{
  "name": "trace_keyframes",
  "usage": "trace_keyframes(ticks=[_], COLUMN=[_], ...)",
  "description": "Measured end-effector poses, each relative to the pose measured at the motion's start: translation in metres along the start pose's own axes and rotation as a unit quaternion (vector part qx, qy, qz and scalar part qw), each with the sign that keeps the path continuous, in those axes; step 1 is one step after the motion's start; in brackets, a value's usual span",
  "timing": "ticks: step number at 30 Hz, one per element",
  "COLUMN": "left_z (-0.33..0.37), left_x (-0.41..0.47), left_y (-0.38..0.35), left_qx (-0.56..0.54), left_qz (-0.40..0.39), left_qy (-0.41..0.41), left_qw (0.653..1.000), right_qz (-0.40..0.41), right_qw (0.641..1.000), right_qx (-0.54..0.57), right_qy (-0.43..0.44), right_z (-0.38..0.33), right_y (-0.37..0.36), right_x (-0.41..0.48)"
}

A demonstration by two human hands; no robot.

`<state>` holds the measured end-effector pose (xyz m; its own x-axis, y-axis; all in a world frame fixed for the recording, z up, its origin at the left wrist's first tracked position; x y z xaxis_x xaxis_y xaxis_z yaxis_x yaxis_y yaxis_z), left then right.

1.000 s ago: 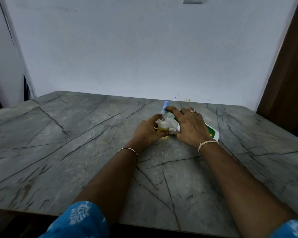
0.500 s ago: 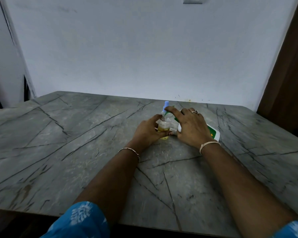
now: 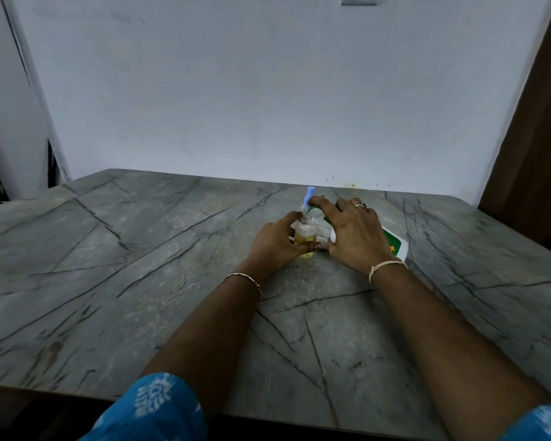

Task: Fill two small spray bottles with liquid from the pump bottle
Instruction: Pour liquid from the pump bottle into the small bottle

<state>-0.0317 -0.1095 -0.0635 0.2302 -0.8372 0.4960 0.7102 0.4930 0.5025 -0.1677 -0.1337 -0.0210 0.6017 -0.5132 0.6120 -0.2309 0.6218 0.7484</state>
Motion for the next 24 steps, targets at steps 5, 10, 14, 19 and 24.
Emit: trace_keyframes(ticks=[5, 10, 14, 19, 24], left_z=[-0.0001, -0.0007, -0.0005, -0.0005, -0.0012], left_x=[-0.0004, 0.0005, 0.0006, -0.0001, -0.0005], left_y=[0.0002, -0.0006, -0.0001, 0.0007, -0.0001], left_qx=[0.002, 0.005, -0.006, -0.006, -0.003], left_qz=[0.003, -0.005, -0.003, -0.001, -0.002], left_qy=[0.003, 0.001, 0.006, 0.008, 0.014], left_qw=[1.000, 1.000, 1.000, 1.000, 1.000], right_qz=[-0.007, -0.011, -0.002, -0.005, -0.015], right_qw=[1.000, 1.000, 1.000, 1.000, 1.000], right_qx=[-0.003, 0.018, 0.024, 0.013, -0.001], right_qy=[0.006, -0.005, -0.008, 0.003, 0.008], right_z=[0.0018, 0.0007, -0.0003, 0.0005, 0.0012], right_y=[-0.0010, -0.0005, -0.0003, -0.0020, -0.0008], right_x=[-0.0021, 0.0010, 0.0030, 0.0006, -0.0013])
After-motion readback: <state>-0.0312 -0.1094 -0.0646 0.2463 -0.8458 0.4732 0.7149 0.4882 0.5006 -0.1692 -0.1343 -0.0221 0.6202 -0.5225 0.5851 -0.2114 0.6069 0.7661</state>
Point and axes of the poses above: each hand's wrist, its own x-axis towards the middle knuckle, its own y-axis out of the back of the hand, z = x × y, the point moved 8 cm from there along x, towards the middle knuckle, and after that the axes turned 13 degrees about -x, right-handed, at the moved point
